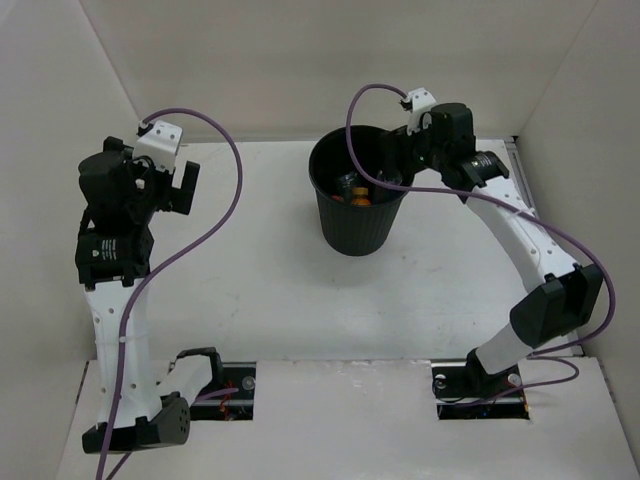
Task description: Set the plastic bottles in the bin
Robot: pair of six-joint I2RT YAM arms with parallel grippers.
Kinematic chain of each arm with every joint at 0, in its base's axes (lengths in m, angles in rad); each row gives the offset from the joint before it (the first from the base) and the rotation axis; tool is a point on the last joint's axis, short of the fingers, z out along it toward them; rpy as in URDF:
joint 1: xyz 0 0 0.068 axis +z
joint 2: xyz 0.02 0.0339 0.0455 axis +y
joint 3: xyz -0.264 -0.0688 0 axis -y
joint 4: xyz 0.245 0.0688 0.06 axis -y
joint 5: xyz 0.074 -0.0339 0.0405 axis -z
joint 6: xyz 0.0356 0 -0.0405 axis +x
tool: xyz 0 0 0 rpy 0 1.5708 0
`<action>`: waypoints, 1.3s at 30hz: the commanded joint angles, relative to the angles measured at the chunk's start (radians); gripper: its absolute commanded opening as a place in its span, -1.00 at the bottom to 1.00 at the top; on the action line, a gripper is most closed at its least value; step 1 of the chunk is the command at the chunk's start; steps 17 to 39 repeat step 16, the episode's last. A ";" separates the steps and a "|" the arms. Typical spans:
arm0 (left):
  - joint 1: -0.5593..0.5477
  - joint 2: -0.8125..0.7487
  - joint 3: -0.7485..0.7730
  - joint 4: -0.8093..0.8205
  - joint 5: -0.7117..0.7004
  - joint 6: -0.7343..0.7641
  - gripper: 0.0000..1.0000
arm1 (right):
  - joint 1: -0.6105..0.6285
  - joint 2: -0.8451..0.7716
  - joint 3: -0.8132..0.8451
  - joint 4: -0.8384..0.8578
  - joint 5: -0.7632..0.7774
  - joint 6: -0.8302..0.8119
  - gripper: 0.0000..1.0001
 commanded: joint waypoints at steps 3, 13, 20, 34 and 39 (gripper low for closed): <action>0.006 0.001 -0.001 0.026 0.005 0.010 1.00 | 0.007 -0.071 0.061 0.003 -0.082 0.016 1.00; 0.010 0.030 0.016 0.050 0.013 0.007 1.00 | 0.001 -0.102 0.076 -0.031 -0.145 0.038 1.00; 0.010 0.039 0.017 0.052 0.013 0.007 1.00 | -0.020 -0.116 0.069 -0.026 -0.147 0.050 1.00; 0.010 0.039 0.017 0.052 0.013 0.007 1.00 | -0.020 -0.116 0.069 -0.026 -0.147 0.050 1.00; 0.010 0.039 0.017 0.052 0.013 0.007 1.00 | -0.020 -0.116 0.069 -0.026 -0.147 0.050 1.00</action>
